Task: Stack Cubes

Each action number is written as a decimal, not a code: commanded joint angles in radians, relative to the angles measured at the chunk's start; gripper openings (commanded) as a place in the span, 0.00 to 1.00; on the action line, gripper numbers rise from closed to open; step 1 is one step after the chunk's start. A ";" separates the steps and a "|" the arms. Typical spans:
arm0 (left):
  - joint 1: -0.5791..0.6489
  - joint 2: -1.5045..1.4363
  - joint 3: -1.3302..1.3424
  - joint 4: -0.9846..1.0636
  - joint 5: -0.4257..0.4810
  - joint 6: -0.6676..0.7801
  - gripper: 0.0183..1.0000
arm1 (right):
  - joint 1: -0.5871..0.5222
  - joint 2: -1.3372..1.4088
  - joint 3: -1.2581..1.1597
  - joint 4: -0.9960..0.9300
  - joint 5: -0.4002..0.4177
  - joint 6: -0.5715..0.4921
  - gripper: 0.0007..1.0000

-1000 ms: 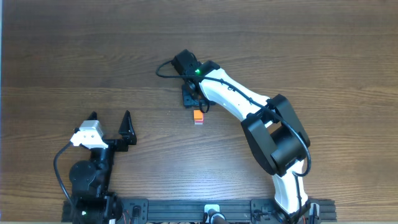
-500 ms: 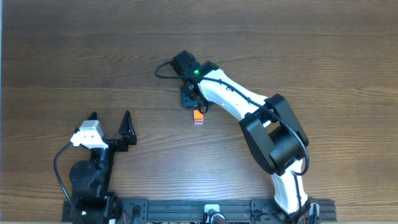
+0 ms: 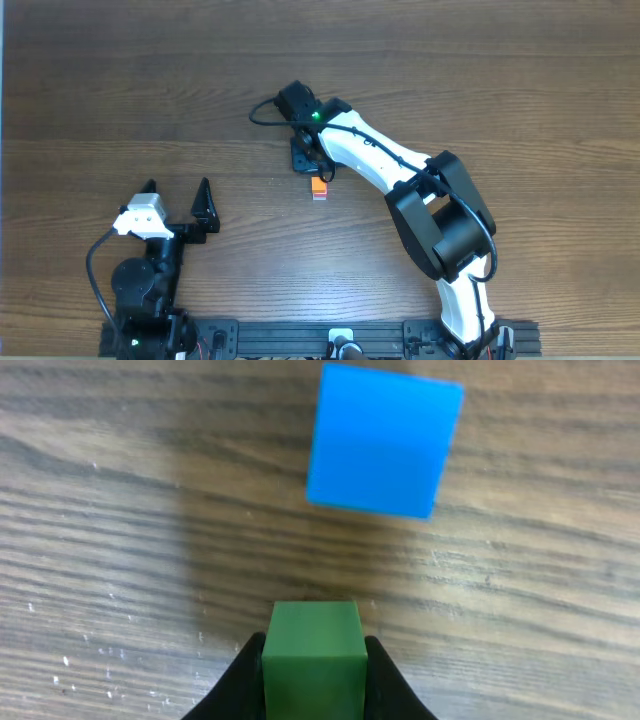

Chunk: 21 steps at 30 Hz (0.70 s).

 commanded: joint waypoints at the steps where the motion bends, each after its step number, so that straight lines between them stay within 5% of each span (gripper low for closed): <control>1: 0.005 -0.012 -0.006 -0.001 0.013 -0.011 1.00 | 0.005 0.018 0.085 -0.061 0.017 0.008 0.06; 21: 0.005 -0.012 -0.006 -0.001 0.013 -0.011 1.00 | 0.059 -0.063 0.300 -0.403 0.059 0.072 0.01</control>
